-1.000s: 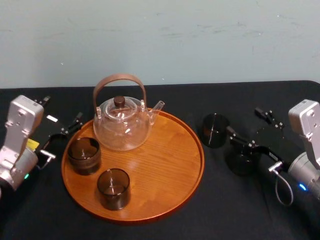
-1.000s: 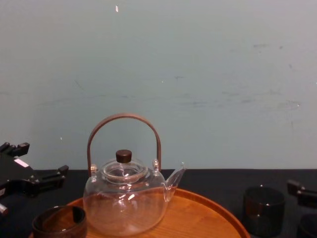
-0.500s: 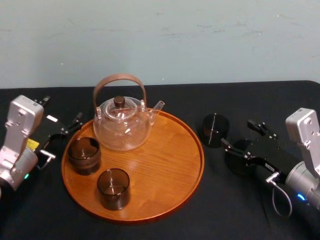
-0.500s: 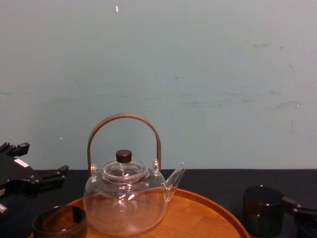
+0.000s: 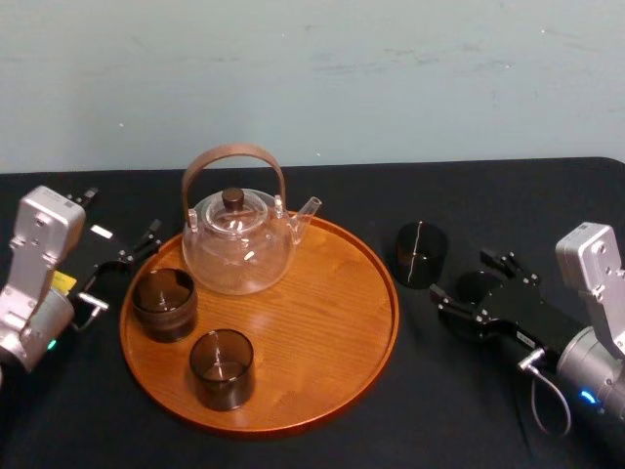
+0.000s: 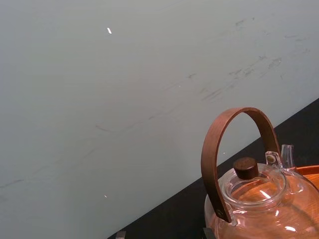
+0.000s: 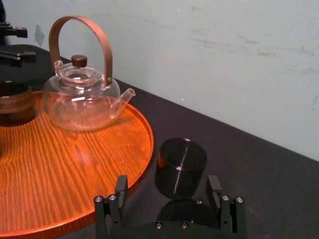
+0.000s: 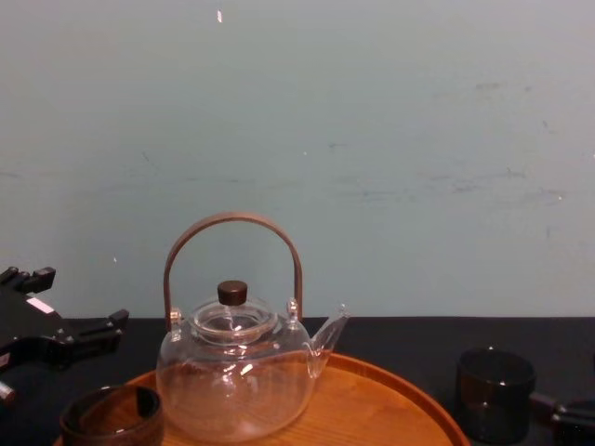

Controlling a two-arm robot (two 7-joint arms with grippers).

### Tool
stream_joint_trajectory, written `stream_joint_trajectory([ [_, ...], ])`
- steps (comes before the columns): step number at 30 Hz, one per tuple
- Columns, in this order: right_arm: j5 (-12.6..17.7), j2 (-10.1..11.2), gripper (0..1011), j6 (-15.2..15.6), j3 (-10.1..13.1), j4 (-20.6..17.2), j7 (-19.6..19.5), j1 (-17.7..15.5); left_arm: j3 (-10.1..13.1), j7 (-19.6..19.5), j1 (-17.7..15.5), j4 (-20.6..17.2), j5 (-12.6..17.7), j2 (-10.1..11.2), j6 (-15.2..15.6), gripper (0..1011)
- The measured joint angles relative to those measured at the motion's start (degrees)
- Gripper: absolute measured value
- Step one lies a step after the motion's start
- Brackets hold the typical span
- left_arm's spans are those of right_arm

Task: Pick up the glass from the table and place it on the tray.

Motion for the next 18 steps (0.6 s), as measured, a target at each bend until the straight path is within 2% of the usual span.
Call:
stream_joint_trajectory([
  [9, -0.7, -0.6, 1002, 0.4, 0.8, 0.4, 0.9, -1.1, 0.0, 0.0, 0.0, 0.0, 0.0, 0.0, 0.0, 1001],
  [18, -1.3, -1.1, 1002, 0.5, 2.6, 0.4, 1.3, -2.6, 0.0, 0.0, 0.0, 0.0, 0.0, 0.0, 0.0, 1001],
])
